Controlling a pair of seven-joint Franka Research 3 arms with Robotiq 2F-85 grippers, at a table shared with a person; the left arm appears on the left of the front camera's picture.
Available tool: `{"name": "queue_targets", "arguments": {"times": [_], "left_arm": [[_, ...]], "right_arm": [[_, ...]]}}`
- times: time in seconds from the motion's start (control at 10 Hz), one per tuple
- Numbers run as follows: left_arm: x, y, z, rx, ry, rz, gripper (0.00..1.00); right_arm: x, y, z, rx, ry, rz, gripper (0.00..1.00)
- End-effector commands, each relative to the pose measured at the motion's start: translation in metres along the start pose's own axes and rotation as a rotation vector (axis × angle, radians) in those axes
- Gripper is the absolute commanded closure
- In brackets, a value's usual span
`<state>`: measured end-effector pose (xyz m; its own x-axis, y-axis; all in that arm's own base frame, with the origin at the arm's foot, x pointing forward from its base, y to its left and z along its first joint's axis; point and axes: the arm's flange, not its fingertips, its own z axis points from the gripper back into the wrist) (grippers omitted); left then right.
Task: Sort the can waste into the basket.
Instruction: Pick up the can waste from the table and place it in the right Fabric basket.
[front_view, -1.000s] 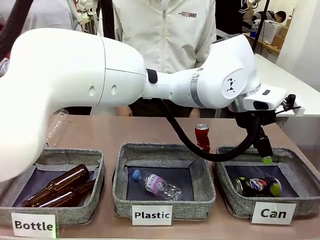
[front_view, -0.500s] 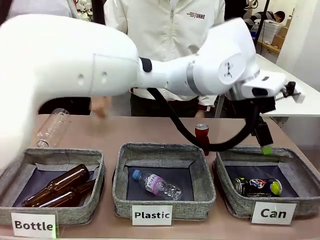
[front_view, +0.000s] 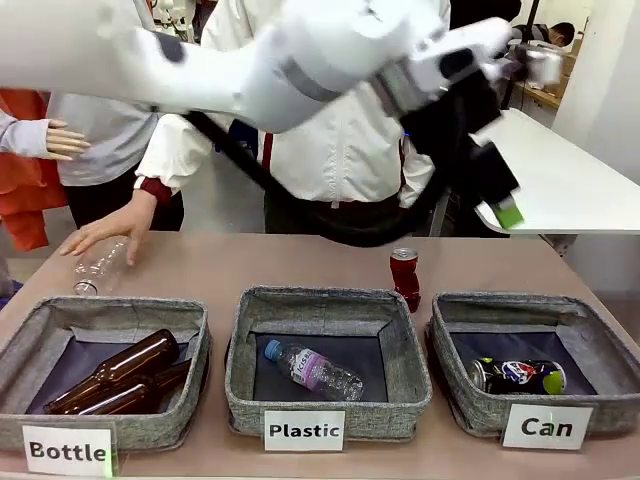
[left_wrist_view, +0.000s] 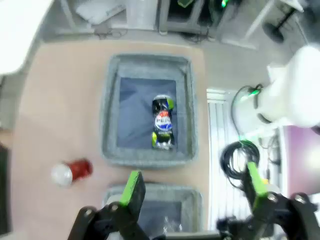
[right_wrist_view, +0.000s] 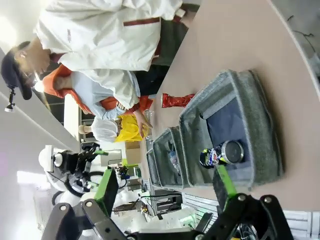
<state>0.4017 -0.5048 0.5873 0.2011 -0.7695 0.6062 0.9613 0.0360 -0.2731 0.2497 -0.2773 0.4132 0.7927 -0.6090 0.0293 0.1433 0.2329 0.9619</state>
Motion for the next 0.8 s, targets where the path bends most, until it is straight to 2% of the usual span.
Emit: {"name": "queue_targets", "arguments": {"times": [0.0,0.2,0.4,0.5,0.6,0.7], "left_arm": [[-0.086,-0.011,0.06,-0.014,-0.095,0.101,0.0],[-0.138,0.001,0.141,0.012,-0.256,0.217,0.0],[-0.222,0.023,0.234,0.035,-0.466,0.399,0.0],[-0.273,0.03,0.269,0.015,-0.564,0.49,0.0],[-0.328,0.037,0.295,-0.036,-0.657,0.564,0.0],[-0.398,0.039,0.319,-0.054,-0.76,0.678,0.0]], "right_arm": [[-0.008,0.03,-0.044,0.014,0.042,0.02,0.0],[-0.015,0.053,-0.087,0.031,0.155,0.065,0.0],[-0.028,0.072,-0.13,0.05,0.264,0.084,0.0],[-0.032,0.081,-0.148,0.092,0.328,0.073,0.0],[-0.033,0.089,-0.168,0.135,0.331,0.078,0.0],[-0.038,0.1,-0.188,0.201,0.386,0.047,0.0]]}}
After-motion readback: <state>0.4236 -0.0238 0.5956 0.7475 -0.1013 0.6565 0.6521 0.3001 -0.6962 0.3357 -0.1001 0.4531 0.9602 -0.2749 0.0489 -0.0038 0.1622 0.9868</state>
